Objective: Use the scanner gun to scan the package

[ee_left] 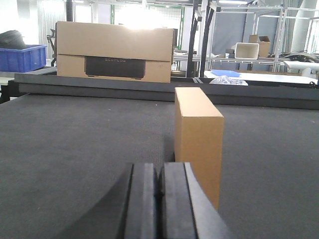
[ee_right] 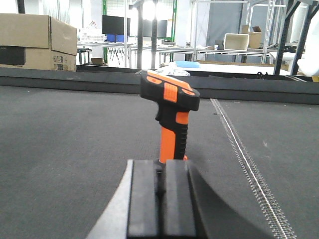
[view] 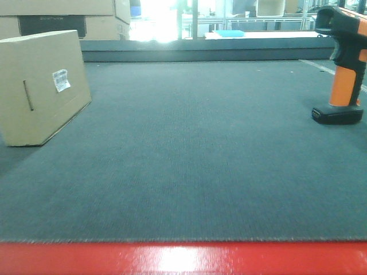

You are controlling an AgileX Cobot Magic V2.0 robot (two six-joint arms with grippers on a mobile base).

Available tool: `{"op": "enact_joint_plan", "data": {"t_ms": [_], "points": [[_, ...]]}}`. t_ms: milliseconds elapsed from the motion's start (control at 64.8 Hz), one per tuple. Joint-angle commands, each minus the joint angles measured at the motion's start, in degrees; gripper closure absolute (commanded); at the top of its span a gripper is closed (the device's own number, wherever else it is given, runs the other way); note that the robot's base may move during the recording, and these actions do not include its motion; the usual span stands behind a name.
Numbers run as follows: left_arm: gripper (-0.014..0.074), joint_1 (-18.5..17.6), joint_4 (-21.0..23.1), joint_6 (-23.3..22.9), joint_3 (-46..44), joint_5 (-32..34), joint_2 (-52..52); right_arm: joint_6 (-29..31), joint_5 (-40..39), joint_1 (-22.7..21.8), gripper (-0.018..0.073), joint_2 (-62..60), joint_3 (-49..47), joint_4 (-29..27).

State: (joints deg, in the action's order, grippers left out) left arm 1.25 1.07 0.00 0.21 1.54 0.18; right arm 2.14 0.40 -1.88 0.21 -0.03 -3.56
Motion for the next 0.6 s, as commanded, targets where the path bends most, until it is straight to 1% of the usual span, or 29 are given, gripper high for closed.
{"op": "enact_joint_plan", "data": {"t_ms": [0, 586], "points": [[0.0708, 0.2, -0.1, 0.0, -0.2, 0.9, -0.2, 0.2, -1.3, -0.2, 0.0713, -0.2, 0.0, 0.0], [0.0708, 0.2, -0.1, 0.0, -0.2, 0.9, -0.2, 0.2, -1.3, -0.2, 0.0713, -0.2, 0.0, 0.0]]}}
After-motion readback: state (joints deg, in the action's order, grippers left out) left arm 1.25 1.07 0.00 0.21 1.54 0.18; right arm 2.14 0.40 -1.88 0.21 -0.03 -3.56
